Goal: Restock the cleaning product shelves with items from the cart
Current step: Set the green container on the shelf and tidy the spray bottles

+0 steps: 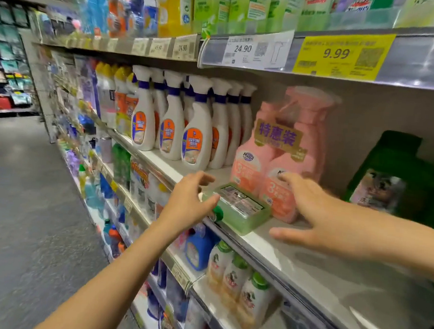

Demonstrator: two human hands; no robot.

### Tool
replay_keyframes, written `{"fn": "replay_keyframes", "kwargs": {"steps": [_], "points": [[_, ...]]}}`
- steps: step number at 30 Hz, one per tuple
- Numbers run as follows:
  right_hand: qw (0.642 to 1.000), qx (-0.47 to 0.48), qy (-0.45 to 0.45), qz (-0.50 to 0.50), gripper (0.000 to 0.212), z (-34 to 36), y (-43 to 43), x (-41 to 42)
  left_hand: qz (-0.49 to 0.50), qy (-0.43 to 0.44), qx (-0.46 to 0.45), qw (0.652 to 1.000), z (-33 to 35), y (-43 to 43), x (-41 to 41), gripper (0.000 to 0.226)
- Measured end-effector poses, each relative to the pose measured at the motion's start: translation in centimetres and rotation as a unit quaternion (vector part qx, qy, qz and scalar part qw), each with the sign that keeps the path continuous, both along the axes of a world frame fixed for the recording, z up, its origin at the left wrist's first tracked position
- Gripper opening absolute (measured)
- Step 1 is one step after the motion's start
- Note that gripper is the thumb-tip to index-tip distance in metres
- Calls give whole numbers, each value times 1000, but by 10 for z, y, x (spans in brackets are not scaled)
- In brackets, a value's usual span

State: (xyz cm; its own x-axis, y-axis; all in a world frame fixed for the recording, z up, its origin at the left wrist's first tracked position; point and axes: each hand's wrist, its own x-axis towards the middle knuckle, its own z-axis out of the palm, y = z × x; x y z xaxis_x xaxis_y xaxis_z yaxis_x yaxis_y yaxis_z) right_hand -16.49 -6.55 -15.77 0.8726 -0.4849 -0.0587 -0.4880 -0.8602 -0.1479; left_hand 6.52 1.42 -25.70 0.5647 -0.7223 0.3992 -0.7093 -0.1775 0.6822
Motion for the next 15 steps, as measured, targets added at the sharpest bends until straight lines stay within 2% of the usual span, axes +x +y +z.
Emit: {"fn": "replay_keyframes", "kwargs": {"steps": [2, 5, 8, 11, 13, 15], "points": [[998, 24, 59, 13, 84, -18, -2, 35, -2, 4, 65, 998, -5, -3, 11, 47], [996, -8, 82, -13, 72, -47, -12, 77, -2, 9, 123, 992, -13, -14, 20, 44], [994, 28, 102, -41, 78, -75, -29, 97, 2, -4, 187, 982, -21, -26, 25, 45], [995, 48, 83, -31, 87, -88, -39, 102, -1, -46, 265, 963, -21, -31, 28, 62], [997, 47, 63, -26, 81, -88, -42, 101, 1, -57, 271, 961, -20, -33, 27, 65], [998, 44, 47, -17, 64, -87, -41, 100, 2, -41, 246, 968, -22, -35, 29, 64]]}}
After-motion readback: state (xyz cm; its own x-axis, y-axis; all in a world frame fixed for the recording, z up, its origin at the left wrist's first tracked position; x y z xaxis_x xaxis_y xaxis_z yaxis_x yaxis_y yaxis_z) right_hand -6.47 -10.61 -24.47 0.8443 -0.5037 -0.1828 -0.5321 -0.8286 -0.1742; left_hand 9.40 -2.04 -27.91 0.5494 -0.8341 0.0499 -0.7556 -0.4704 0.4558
